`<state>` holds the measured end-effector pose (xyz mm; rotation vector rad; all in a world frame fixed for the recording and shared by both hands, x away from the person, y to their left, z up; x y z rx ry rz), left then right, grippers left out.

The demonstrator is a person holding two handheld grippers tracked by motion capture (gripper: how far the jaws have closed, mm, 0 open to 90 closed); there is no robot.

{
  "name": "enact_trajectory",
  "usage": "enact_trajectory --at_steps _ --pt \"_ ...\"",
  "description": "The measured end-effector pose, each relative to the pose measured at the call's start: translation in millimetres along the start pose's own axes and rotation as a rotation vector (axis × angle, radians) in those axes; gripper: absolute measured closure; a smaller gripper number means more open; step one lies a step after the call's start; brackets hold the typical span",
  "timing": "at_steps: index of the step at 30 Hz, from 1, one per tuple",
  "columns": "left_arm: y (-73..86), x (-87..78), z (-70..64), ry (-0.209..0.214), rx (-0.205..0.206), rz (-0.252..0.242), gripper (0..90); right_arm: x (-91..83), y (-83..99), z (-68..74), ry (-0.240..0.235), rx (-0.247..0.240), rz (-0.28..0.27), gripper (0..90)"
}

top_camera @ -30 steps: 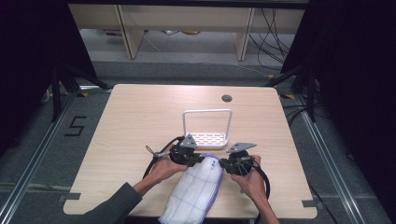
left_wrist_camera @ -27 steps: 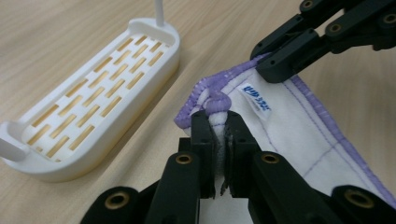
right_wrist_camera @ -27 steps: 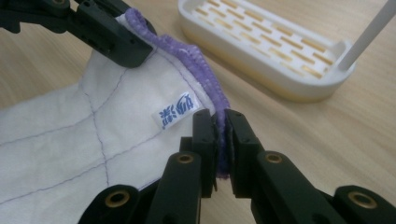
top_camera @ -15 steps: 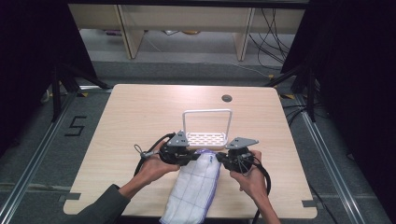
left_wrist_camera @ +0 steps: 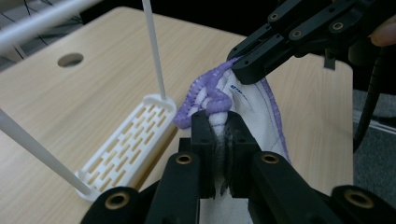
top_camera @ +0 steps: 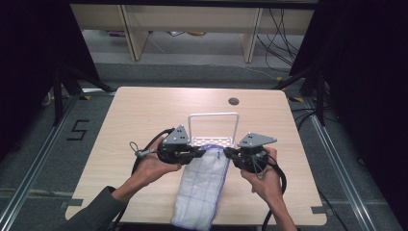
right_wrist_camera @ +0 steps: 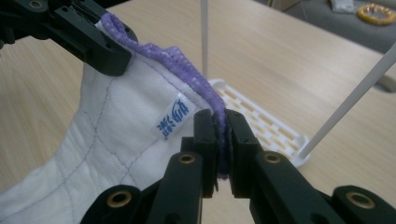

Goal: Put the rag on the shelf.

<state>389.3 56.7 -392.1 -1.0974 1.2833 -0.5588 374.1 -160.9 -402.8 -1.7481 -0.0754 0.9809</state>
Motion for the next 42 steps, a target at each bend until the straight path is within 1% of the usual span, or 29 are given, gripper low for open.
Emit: enact_trajectory --at_steps 1,2,3,5,6,7,8,9,11,13,15,16,19,22,23,24,26,29,30,31,32,33,35,36,37,39,40,41,42 --pt "-4.6 -4.4 -1.0 -0.007 0.003 -0.011 83.8 -4.1 -5.3 0.2 0.007 -0.013 -0.016 84.8" --pt "-8.9 -7.8 -1.8 -0.008 0.003 -0.034 83.8 -8.4 -10.7 0.6 -0.001 -0.023 -0.021 84.8" --pt "-13.3 -12.1 -2.6 -0.015 0.009 -0.042 83.8 -13.9 -16.0 2.1 0.002 -0.021 -0.024 84.8" --pt "-21.8 -19.0 -3.9 -0.020 0.015 -0.069 83.8 -21.1 -27.8 0.6 0.027 -0.061 -0.067 84.9" --pt "-25.8 -21.9 -4.1 -0.021 0.018 -0.083 83.8 -26.2 -32.7 1.3 0.025 -0.051 -0.059 84.9" --pt "-30.0 -24.3 -5.0 -0.026 0.014 -0.094 83.8 -29.1 -38.3 0.8 0.026 -0.068 -0.071 84.9" --pt "-33.8 -26.7 -5.3 -0.034 0.016 -0.100 83.8 -33.0 -43.2 1.6 0.029 -0.065 -0.071 84.9" --pt "-37.4 -29.4 -5.3 -0.040 0.018 -0.103 83.8 -35.9 -48.7 0.0 0.042 -0.087 -0.083 84.9" --pt "-44.3 -33.3 -4.8 -0.044 0.021 -0.116 83.8 -41.0 -57.8 0.4 0.041 -0.081 -0.089 84.9" --pt "-50.1 -36.5 -2.8 -0.051 0.017 -0.131 83.7 -44.5 -66.2 -0.7 0.054 -0.095 -0.106 85.0" --pt "-54.4 -38.1 0.1 -0.056 0.012 -0.139 83.8 -47.6 -72.9 -2.3 0.058 -0.094 -0.104 85.0" --pt "-55.9 -38.3 1.1 -0.058 -0.002 -0.141 83.8 -47.3 -79.0 -4.5 0.068 -0.096 -0.112 85.0" --pt "-60.6 -37.7 6.8 -0.068 -0.002 -0.142 83.8 -46.1 -83.9 -6.6 0.073 -0.083 -0.108 85.0" --pt "-63.8 -36.1 13.1 -0.071 -0.018 -0.138 83.8 -42.2 -89.8 -10.9 0.075 -0.075 -0.106 85.0" --pt "-64.6 -35.7 15.1 -0.070 -0.024 -0.132 83.8 -40.8 -91.6 -13.9 0.093 -0.084 -0.118 85.0" --pt "-66.2 -35.1 19.2 -0.074 -0.027 -0.123 83.8 -38.8 -93.5 -16.4 0.078 -0.070 -0.102 85.0" --pt "-67.0 -34.5 20.6 -0.073 -0.033 -0.121 83.8 -37.0 -94.6 -18.1 0.085 -0.068 -0.111 85.0" --pt "-70.3 -33.4 24.2 -0.071 -0.037 -0.107 83.8 -34.0 -97.0 -19.8 0.073 -0.052 -0.098 85.0" --pt "-71.7 -33.3 25.2 -0.074 -0.038 -0.102 83.9 -33.5 -98.3 -21.3 0.076 -0.062 -0.097 85.0" --pt "-73.4 -33.0 26.5 -0.072 -0.037 -0.097 83.9 -33.4 -99.4 -22.0 0.087 -0.052 -0.097 85.0" --pt "-75.3 -33.0 28.0 -0.071 -0.041 -0.093 83.9 -32.8 -101.1 -23.4 0.075 -0.059 -0.096 85.0" --pt "-77.3 -33.0 29.6 -0.074 -0.044 -0.089 83.9 -33.3 -102.5 -23.9 0.075 -0.047 -0.088 85.0" --pt "-81.3 -33.2 33.0 -0.084 -0.044 -0.082 83.9 -33.3 -106.3 -27.1 0.090 -0.054 -0.097 85.0" --pt "-83.3 -32.9 34.6 -0.084 -0.046 -0.081 83.9 -32.7 -108.0 -27.3 0.083 -0.046 -0.097 85.0" --pt "-85.2 -32.8 36.0 -0.083 -0.050 -0.079 83.9 -32.5 -110.0 -28.5 0.093 -0.048 -0.101 85.0" --pt "-88.9 -33.0 39.1 -0.087 -0.049 -0.066 83.9 -31.7 -113.5 -29.9 0.084 -0.038 -0.086 85.0" --pt "-90.5 -32.9 41.1 -0.088 -0.050 -0.067 83.9 -31.0 -115.8 -32.2 0.093 -0.047 -0.094 85.0" --pt "-92.3 -33.2 42.7 -0.091 -0.054 -0.062 83.9 -30.5 -117.3 -32.0 0.085 -0.032 -0.082 85.0" --pt "-94.1 -33.2 44.4 -0.092 -0.056 -0.060 83.9 -30.1 -119.6 -34.3 0.097 -0.044 -0.090 85.0"
Point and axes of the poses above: each handheld gripper's, and its own axes: x roughly forward along the jaws, y roughly out of its underside, z roughly to its left, the point moved 3 cm from there along x, roughly forward along the jaws, and after that the axes turned 7 degrees about y, right-handed, at the moved point
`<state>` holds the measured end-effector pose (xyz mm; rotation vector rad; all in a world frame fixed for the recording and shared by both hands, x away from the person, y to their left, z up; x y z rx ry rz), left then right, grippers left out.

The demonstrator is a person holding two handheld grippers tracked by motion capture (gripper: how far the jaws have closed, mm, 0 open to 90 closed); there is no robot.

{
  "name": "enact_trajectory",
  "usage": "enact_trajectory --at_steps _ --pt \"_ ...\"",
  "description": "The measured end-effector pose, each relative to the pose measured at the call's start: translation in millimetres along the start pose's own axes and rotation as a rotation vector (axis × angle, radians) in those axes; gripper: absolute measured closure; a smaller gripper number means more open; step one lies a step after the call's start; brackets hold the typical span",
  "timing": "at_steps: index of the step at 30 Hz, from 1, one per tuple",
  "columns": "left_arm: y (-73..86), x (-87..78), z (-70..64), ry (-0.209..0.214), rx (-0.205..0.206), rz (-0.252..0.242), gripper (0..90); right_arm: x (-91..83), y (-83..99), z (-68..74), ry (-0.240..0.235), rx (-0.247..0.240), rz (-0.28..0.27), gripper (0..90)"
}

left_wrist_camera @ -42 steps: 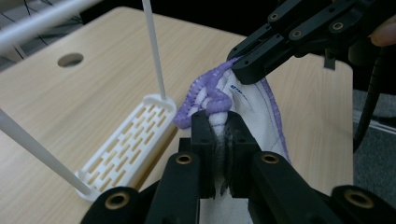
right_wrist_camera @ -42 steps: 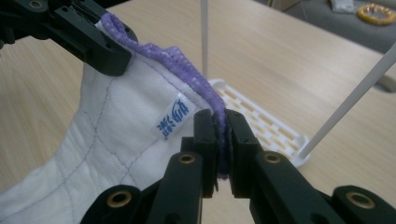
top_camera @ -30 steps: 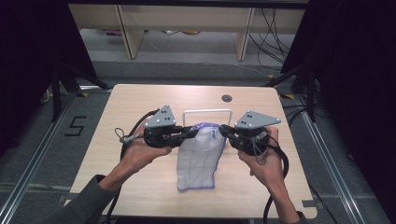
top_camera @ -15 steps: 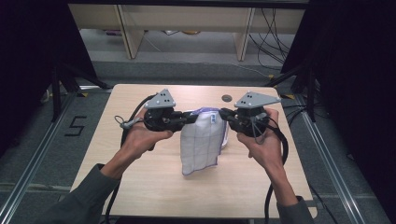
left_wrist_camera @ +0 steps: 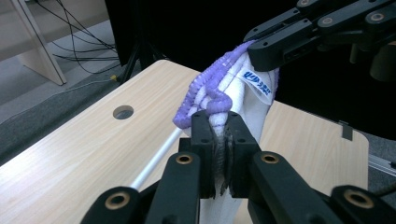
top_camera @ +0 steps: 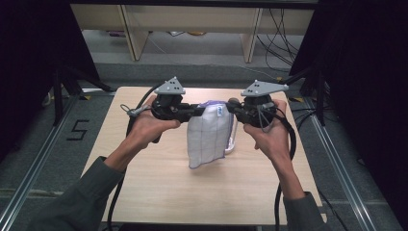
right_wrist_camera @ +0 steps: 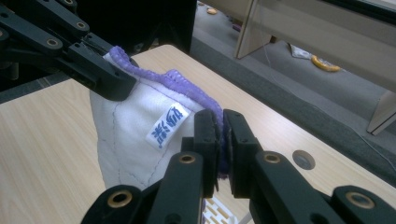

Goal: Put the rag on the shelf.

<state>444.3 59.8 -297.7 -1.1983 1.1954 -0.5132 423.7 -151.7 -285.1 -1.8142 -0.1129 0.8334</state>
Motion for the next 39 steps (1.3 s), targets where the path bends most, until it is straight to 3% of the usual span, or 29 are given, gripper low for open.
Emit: enact_trajectory --at_steps 10,15,25,33,34,39 --pt "-18.4 4.3 15.6 0.002 -0.033 0.013 83.9 8.0 -18.0 -11.1 0.006 0.028 0.039 85.0" --pt "-27.8 7.4 22.7 -0.013 -0.048 0.004 83.9 11.4 -29.4 -20.3 0.033 0.013 0.032 85.0" --pt "-49.5 11.3 38.7 -0.029 -0.089 -0.019 84.0 17.3 -51.1 -36.6 0.057 0.054 0.023 84.9" --pt "-59.2 18.9 58.7 -0.053 -0.150 -0.035 84.0 38.2 -62.3 -53.5 0.070 0.093 0.034 84.9" --pt "-59.3 20.9 61.3 -0.055 -0.160 -0.037 83.9 40.2 -63.0 -54.1 0.070 0.122 0.049 84.9" --pt "-53.6 33.1 77.7 -0.056 -0.217 -0.031 83.7 56.0 -61.3 -62.1 0.071 0.166 0.081 84.7"
Point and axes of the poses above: each handheld gripper's, and its own axes: x roughly forward along the jaws, y roughly out of its underside, z roughly to its left, the point moved 3 cm from there along x, roughly forward along the jaws, and after that the axes turned 7 degrees about y, right-handed, at the moved point
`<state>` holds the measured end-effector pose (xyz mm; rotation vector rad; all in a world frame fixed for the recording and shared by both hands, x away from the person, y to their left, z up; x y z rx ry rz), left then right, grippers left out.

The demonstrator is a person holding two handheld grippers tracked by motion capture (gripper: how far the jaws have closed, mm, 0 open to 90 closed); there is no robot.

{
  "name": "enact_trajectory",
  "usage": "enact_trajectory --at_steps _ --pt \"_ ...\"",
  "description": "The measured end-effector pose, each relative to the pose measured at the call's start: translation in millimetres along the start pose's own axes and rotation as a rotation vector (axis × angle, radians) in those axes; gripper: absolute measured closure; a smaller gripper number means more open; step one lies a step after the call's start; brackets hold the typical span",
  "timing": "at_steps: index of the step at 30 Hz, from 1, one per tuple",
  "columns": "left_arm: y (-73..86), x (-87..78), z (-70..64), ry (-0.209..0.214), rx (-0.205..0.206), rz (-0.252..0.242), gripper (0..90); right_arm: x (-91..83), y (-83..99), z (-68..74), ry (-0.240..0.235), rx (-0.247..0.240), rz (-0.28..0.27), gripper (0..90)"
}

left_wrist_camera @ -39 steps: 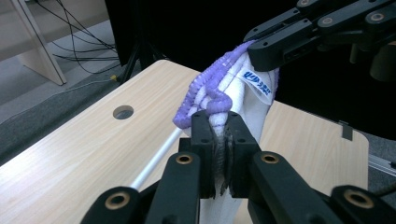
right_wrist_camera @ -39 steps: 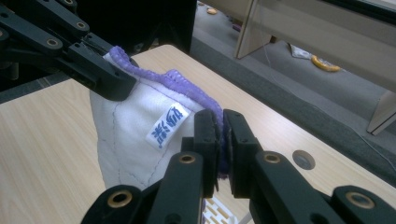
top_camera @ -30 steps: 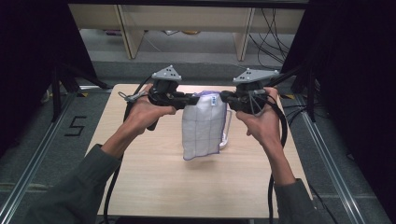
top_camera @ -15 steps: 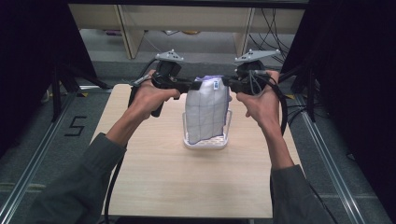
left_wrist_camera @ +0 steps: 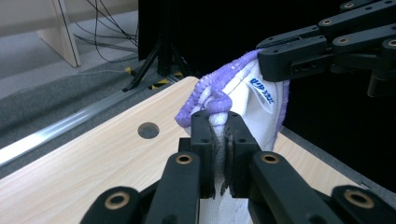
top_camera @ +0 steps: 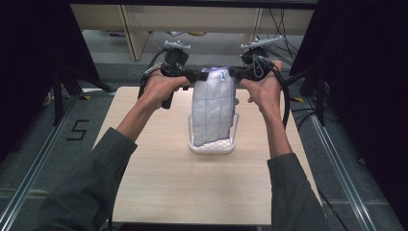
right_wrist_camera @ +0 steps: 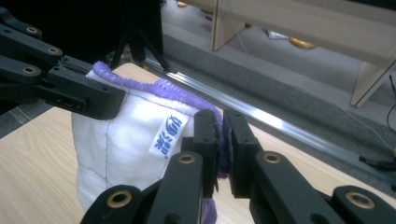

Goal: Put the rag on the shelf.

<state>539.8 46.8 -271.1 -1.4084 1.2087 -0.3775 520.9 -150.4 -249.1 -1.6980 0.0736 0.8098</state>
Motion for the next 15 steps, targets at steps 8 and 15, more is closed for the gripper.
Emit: enact_trajectory --at_steps 8,15 --pt "14.0 23.8 18.9 0.005 -0.059 0.048 83.3 30.9 17.2 -10.0 0.009 0.048 0.076 84.6" --pt "27.7 42.0 31.1 0.003 -0.082 0.086 83.2 53.7 36.6 -17.5 0.027 0.049 0.128 84.5"
Point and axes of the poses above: each handheld gripper's, and its own axes: x roughly forward along the jaws, y roughly out of its underside, z roughly to its left, the point moved 3 cm from there along x, roughly forward along the jaws, and after that the axes turned 7 degrees about y, right-handed, at the moved point
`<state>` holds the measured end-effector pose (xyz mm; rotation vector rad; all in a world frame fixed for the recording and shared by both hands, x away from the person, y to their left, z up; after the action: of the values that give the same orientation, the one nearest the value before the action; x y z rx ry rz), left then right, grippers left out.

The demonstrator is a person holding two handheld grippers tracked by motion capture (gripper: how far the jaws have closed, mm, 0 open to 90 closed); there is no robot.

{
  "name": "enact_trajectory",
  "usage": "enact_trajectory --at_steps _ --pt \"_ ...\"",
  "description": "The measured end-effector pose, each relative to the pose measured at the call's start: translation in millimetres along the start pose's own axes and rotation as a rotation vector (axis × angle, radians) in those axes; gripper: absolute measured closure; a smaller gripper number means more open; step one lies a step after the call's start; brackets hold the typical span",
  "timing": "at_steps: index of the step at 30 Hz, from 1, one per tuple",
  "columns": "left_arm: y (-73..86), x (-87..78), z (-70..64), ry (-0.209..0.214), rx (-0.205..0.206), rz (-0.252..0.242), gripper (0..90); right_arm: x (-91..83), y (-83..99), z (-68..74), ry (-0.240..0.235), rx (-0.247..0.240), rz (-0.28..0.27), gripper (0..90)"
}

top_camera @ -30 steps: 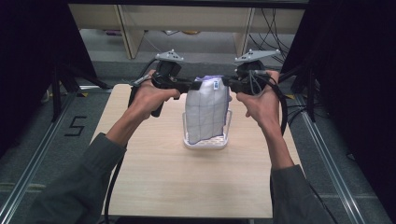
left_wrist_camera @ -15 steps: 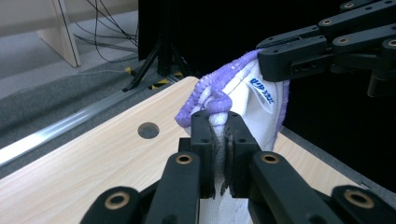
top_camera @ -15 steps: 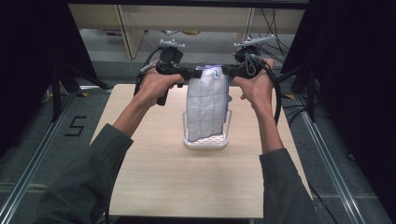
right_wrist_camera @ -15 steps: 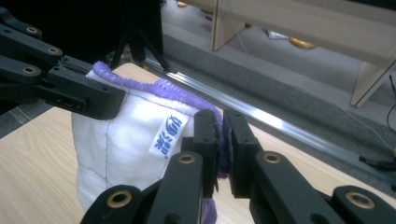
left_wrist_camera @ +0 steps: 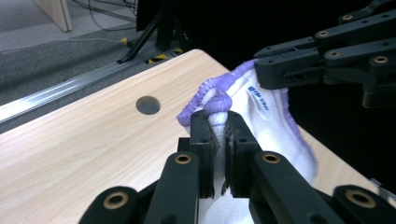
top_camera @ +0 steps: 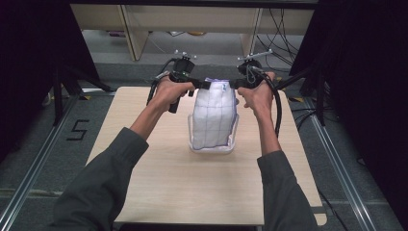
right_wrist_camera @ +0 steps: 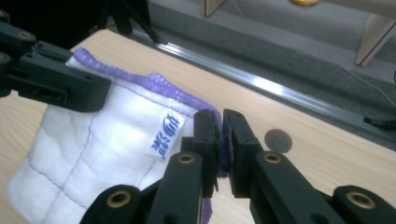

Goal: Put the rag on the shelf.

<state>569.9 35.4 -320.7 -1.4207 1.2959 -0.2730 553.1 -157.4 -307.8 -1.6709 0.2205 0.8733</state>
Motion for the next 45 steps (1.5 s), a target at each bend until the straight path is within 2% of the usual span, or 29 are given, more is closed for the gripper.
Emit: enact_trajectory --at_steps 10,11,16,19,21,26,28,30,33,34,35,37,38,41,42,43,45 --pt "20.6 14.2 17.1 -0.018 -0.028 0.064 83.4 31.5 15.4 0.9 -0.005 -0.006 0.060 84.1" --pt "22.8 15.1 18.2 -0.022 -0.032 0.067 83.4 35.3 16.6 1.4 -0.007 -0.012 0.051 84.1" --pt "30.8 17.6 21.7 -0.026 -0.034 0.088 83.4 45.9 22.2 5.1 -0.020 0.012 0.092 83.9" --pt "35.1 19.6 23.6 -0.020 -0.037 0.105 82.8 50.9 24.7 7.2 -0.019 0.011 0.128 83.2" --pt "38.0 20.7 24.9 -0.018 -0.042 0.113 82.1 52.2 24.8 6.3 -0.018 -0.005 0.125 83.0" --pt "43.8 20.7 27.2 -0.013 -0.035 0.143 77.5 55.3 27.6 7.4 -0.011 -0.009 0.159 78.4" --pt "44.4 19.3 29.1 -0.020 -0.041 0.141 72.5 56.9 29.1 5.9 0.003 -0.006 0.158 73.3" --pt "43.3 17.1 30.6 -0.026 -0.059 0.123 59.6 56.9 30.9 3.1 0.007 0.028 0.155 66.3" --pt "40.6 10.7 31.8 -0.038 -0.068 0.095 56.4 55.6 31.4 -0.2 0.016 0.040 0.147 63.0" --pt "39.6 8.5 32.2 -0.046 -0.075 0.087 53.8 55.6 31.4 -3.0 0.026 0.023 0.136 62.7" --pt "38.8 6.0 32.5 -0.050 -0.077 0.079 51.7 53.4 30.7 -2.8 0.021 0.045 0.139 62.3" --pt "37.1 0.0 32.8 -0.058 -0.074 0.064 51.0 49.6 29.5 -5.2 0.022 0.045 0.124 61.0" --pt "36.3 -3.1 32.8 -0.065 -0.075 0.053 50.4 47.3 29.2 -4.8 0.022 0.061 0.122 60.2" --pt "35.8 -11.3 32.5 -0.066 -0.072 0.047 49.4 40.3 27.7 -8.0 0.019 0.062 0.100 59.3" --pt "36.7 -15.2 33.1 -0.066 -0.059 0.062 48.8 37.8 27.5 -9.1 0.018 0.063 0.093 59.2" --pt "37.2 -16.3 32.3 -0.065 -0.066 0.055 48.3 34.7 27.1 -11.6 0.012 0.049 0.089 58.8" --pt "39.0 -20.8 32.5 -0.070 -0.061 0.057 47.6 29.9 27.3 -12.8 0.005 0.061 0.076 58.6"
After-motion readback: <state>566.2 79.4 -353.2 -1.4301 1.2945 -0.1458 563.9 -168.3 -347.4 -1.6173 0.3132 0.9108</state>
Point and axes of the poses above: each handheld gripper's, and its own axes: x roughly forward along the jaws, y roughly out of its underside, z roughly to its left, the point moved 3 cm from there along x, roughly forward along the jaws, and after that the axes turned 7 degrees about y, right-handed, at the moved point
